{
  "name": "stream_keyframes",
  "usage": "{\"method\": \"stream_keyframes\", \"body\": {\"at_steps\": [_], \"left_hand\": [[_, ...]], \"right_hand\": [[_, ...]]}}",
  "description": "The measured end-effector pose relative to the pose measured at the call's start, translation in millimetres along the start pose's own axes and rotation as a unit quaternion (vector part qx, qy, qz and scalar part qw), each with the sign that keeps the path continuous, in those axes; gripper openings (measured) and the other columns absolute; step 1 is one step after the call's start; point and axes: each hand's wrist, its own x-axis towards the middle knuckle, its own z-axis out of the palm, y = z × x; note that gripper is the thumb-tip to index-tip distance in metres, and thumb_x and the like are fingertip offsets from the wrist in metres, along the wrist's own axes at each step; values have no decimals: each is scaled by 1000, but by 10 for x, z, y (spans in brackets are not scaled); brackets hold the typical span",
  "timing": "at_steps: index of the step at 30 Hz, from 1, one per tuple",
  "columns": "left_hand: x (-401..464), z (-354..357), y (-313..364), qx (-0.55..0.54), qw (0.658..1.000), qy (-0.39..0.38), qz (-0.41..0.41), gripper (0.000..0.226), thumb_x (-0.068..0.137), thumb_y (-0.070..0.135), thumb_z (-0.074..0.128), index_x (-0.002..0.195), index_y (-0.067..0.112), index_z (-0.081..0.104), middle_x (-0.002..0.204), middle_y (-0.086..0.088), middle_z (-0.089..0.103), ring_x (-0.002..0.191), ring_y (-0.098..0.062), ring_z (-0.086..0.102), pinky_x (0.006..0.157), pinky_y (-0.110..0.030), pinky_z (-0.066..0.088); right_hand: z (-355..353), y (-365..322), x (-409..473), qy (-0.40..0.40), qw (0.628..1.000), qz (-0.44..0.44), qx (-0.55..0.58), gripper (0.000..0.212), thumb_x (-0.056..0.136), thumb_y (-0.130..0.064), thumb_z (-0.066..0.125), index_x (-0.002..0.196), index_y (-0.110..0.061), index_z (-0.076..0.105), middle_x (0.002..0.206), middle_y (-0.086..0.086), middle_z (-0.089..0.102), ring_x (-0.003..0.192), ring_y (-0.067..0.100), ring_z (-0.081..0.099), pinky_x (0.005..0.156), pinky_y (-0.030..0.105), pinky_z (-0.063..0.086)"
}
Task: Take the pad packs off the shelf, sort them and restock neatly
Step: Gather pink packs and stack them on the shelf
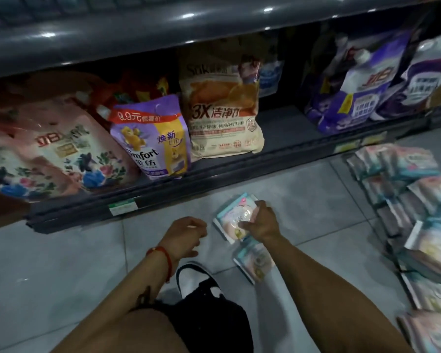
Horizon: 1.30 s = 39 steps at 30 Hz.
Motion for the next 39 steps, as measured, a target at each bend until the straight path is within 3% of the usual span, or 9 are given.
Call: {"method": "stream_keyframes", "body": {"at_steps": [4,7,9,12,16,21,30,33,39], "left_hand": [[182,212,-158,26,999,6,24,26,92,15,71,117,16,64,116,-7,61,93,-17,58,93,-38,52],[253,325,-199,45,996,-1,81,80,85,27,81,152,22,36,140,-3,45,127,-22,51,108,-33,44],[266,393,-188,-2,993,-32,114,100,83,19,83,158,32,17,140,-4,47,123,-20,56,99,-25,50],[310,402,-251,-119,985,-22,120,88,79,-2,81,148,34,40,131,-9,63,101,-20,67,81,-30,59],[322,296,-429,-185,980,44,60,61,75,-2,84,127,20,58,118,-13,69,97,-30,71,79,-46,60],[311,222,-621,-255,967,20,15,49,78,6,84,123,9,63,112,-17,73,98,-33,71,86,-54,59],[339,94,-626,-288,956,44,21,38,84,6,74,121,9,63,115,-20,70,108,-35,68,85,-51,60],[251,34,-517,-262,962,39,60,40,83,5,77,120,13,63,116,-16,70,106,-33,69,85,-49,60],[-224,-266,34,-166,970,13,179,37,83,16,83,117,20,69,111,-7,75,107,-31,69,87,-53,60]], "right_hand": [[-263,53,-50,-24,992,-120,-12,79,68,-22,95,135,-22,54,127,4,58,112,21,58,97,29,49],[-555,-126,-167,-121,963,-238,-31,74,64,-20,95,123,-45,58,125,0,59,111,21,62,91,40,58],[-678,-328,-285,-195,936,-281,-80,74,67,-14,93,120,-52,56,126,-2,56,110,15,59,87,28,57],[-726,-503,-399,-243,922,-293,-75,68,75,-18,90,128,-42,53,133,-4,53,114,11,58,85,24,58],[-623,-132,-222,-119,986,-110,-41,62,81,-39,85,132,-23,52,125,-11,58,111,12,60,80,23,52],[-37,757,-170,-66,977,100,-175,91,73,-46,81,145,-20,31,134,13,53,126,35,54,106,48,48],[-373,879,-392,-75,987,-40,-136,91,51,-50,93,131,-30,53,123,9,51,105,20,60,91,30,55],[-821,517,-590,-100,976,-133,-143,84,66,-25,93,137,-42,50,129,5,42,106,17,56,85,11,49],[-1631,-949,-1175,-188,927,-311,-91,95,72,-5,90,138,-48,37,119,0,67,101,22,73,83,49,62]]}}
